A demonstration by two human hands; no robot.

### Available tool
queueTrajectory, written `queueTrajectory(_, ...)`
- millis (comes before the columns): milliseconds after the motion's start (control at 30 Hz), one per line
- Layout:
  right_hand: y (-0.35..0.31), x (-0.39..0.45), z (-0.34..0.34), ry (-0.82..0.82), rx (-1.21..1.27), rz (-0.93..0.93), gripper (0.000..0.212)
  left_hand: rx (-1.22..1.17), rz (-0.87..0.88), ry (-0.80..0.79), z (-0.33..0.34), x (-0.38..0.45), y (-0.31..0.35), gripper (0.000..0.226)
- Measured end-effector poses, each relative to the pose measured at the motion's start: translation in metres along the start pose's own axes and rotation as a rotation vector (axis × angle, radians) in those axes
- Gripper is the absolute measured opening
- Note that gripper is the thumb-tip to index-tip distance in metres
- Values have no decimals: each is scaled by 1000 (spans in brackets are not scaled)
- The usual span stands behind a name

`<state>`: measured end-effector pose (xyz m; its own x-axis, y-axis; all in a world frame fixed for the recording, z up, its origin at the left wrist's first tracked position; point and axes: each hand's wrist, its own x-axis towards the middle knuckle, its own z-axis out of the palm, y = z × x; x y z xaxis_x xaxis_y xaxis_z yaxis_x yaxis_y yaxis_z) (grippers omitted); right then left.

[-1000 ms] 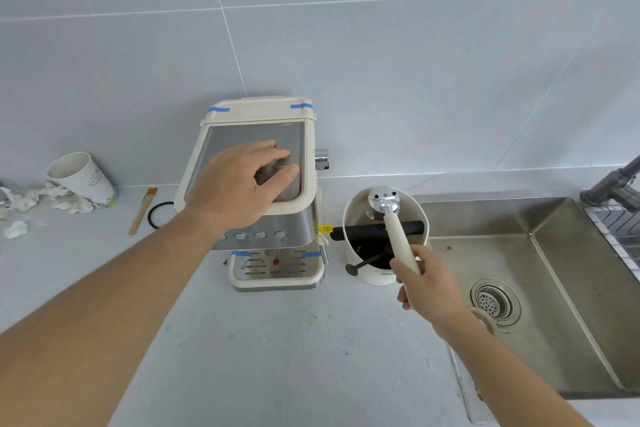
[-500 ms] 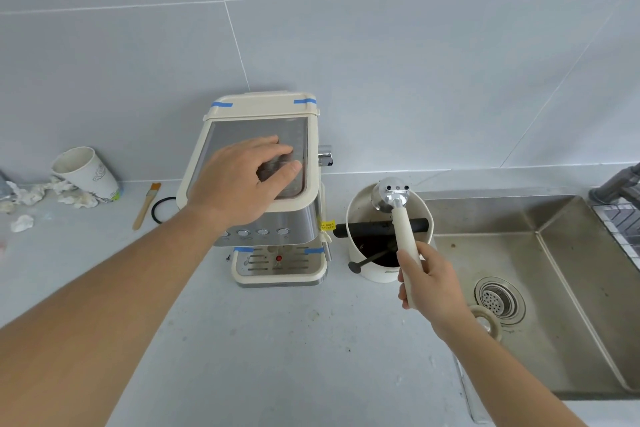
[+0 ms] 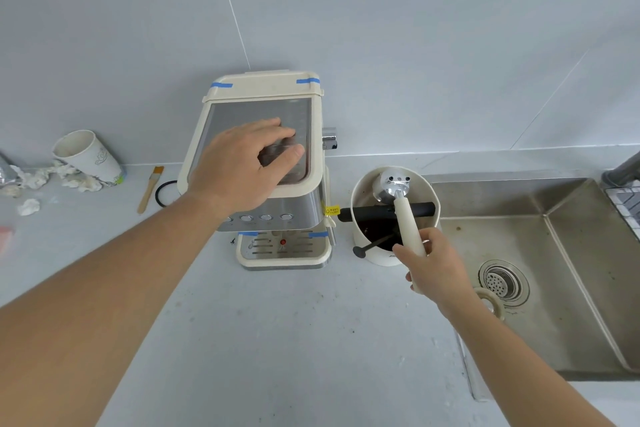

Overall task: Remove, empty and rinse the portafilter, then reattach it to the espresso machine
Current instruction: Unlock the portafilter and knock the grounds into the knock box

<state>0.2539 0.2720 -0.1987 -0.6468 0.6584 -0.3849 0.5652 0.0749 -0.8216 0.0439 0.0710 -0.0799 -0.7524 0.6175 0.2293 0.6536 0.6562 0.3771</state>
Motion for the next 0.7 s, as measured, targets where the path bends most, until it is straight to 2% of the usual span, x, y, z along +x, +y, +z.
queueTrajectory(133, -3, -6, 3, 39, 66, -20, 11, 24, 2, -14, -1, 0, 0, 51)
queueTrajectory(267, -10, -17, 1, 19, 239, -9, 5, 16, 11, -21, -1, -1, 1, 49)
queueTrajectory(433, -9, -27, -2, -68, 550, 34, 17, 22, 4, -26, -1, -2, 2, 47)
queueTrajectory(533, -12, -40, -3, -182, 790, 75, 21, 17, 21, -27, -2, -2, 2, 48)
queueTrajectory(633, -20, -51, -4, -303, 890, 73, 43, 29, 15, -36, -3, -4, 4, 47)
queueTrajectory(700, -25, -58, -6, -342, 908, 85, 48, 50, 12, -47, -5, -5, 6, 48)
